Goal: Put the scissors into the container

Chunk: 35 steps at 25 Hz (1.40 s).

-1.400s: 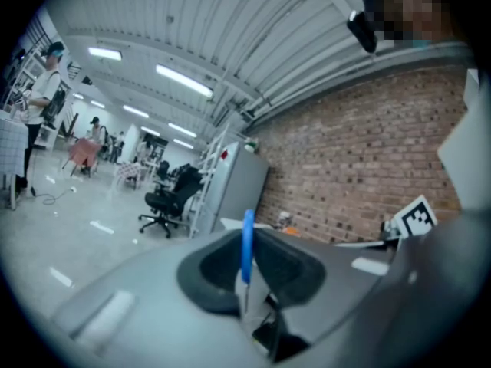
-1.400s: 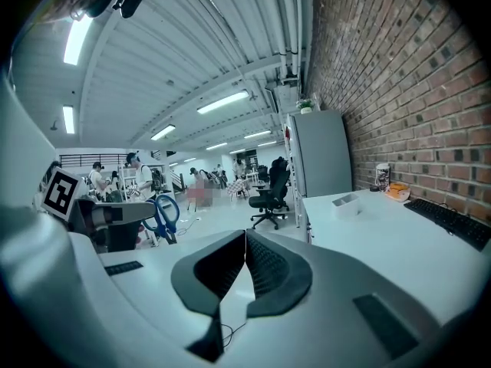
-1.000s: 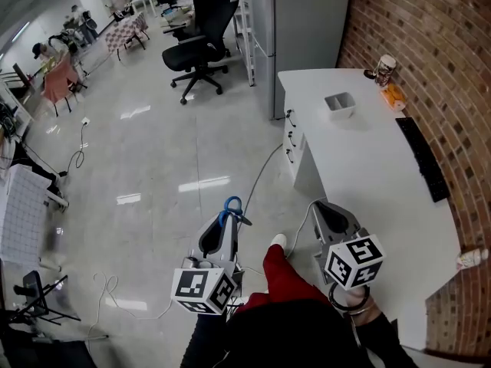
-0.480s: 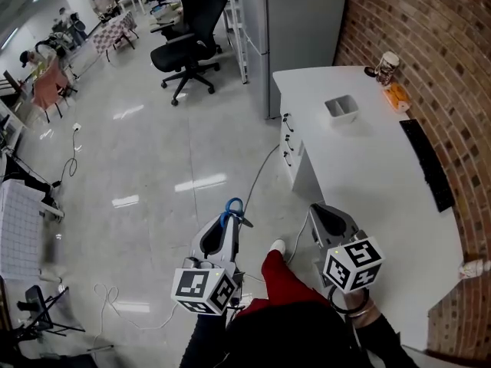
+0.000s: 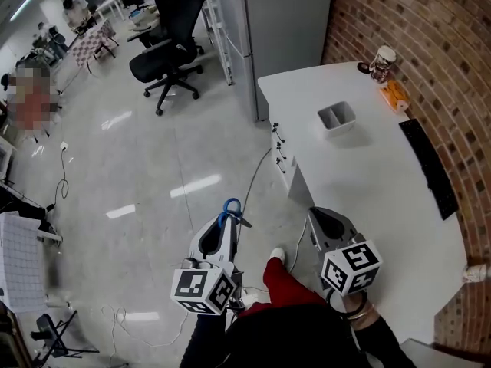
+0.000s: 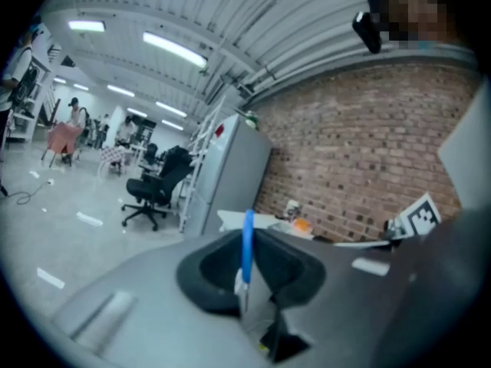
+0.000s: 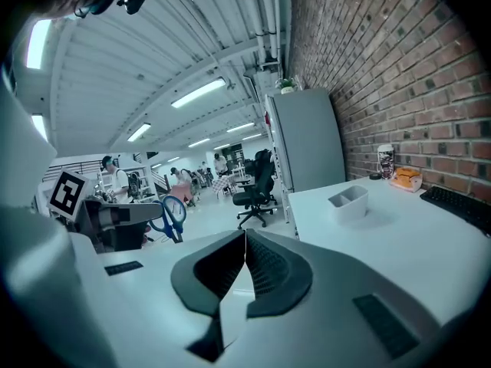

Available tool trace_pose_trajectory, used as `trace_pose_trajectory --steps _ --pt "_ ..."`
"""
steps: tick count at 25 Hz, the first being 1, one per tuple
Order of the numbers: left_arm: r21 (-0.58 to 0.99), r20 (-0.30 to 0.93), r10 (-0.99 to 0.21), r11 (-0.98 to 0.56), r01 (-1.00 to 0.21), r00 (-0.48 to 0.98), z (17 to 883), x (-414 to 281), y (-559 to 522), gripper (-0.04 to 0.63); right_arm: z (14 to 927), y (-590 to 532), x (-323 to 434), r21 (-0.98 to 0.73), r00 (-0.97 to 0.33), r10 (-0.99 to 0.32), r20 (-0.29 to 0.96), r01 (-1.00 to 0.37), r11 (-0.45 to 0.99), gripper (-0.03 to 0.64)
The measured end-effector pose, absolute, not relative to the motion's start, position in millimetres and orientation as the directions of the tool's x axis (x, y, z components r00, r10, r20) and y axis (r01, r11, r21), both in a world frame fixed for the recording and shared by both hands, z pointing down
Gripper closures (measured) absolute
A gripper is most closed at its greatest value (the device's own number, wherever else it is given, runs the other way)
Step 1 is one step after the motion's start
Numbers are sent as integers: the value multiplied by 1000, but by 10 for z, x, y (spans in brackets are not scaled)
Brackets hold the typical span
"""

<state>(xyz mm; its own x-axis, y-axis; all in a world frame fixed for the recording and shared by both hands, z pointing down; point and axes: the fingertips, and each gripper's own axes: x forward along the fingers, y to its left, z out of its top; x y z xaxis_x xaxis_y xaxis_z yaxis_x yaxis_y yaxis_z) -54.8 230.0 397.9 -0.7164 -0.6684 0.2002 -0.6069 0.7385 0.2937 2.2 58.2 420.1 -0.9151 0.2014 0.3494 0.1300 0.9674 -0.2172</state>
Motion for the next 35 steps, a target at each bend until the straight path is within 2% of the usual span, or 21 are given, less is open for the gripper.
trace_pose_trajectory --steps 15,35 --pt "258 181 -766 642 -722 -616 3864 -1768 1335 551 4248 -285 -745 -239 -934 32 356 -58 969 607" --pt "219 118 -874 487 -846 -472 3559 -2349 401 551 4152 -949 -853 -243 -926 -157 343 -249 938 607"
